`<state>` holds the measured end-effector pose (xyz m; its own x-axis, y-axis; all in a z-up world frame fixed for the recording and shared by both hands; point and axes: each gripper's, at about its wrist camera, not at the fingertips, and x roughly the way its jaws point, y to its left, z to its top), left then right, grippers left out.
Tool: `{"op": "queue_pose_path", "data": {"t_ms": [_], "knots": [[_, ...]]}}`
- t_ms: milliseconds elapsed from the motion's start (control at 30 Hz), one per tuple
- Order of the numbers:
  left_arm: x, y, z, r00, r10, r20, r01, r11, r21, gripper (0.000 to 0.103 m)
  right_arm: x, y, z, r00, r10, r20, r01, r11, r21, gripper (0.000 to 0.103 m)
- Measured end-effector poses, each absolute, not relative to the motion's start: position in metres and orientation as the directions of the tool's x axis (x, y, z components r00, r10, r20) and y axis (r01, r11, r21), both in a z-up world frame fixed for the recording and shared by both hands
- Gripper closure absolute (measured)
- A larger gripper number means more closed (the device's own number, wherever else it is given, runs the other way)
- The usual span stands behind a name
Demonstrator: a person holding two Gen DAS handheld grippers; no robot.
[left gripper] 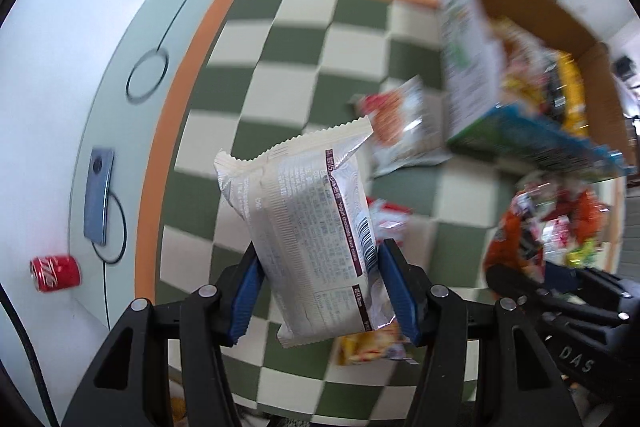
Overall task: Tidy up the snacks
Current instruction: 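Carry both packets into the cardboard box and open both tools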
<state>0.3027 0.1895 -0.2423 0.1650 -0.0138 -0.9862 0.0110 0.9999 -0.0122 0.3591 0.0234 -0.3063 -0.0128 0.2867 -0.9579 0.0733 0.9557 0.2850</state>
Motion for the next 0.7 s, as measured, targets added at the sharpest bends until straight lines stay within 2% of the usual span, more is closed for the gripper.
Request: {"op": "queue_pose_path", "data": {"t_ms": [167,300,500,700], "knots": [[0.327,0.148,-0.189,0.231,-0.095,-0.968,0.105,0.992,-0.073,0.048,0.361,-0.006,-0.242,0.095,0.339,-0.936,0.126,0.929,0.349,0.055],[0.37,0.1,-0.167,0.231,-0.144,-0.962,0.181,0.978,-0.103,0.048,0.378,-0.061,-0.199,0.181,0.338,-0.924,0.192,0.909,0.37,0.055],[0.447,0.034,-0.182,0.146,-0.141,-0.979,0.242,0.965,-0.103,0.048,0.438,-0.149,-0.171,0.234,0.176,-0.956,0.297,0.924,0.243,0.054],[0.521,-0.009,-0.226,0.047,-0.06,-0.997,0.229,0.972,-0.048,0.048,0.503,-0.213,-0.197,0.179,0.072,-0.981,0.385,0.913,0.137,0.054]]}}
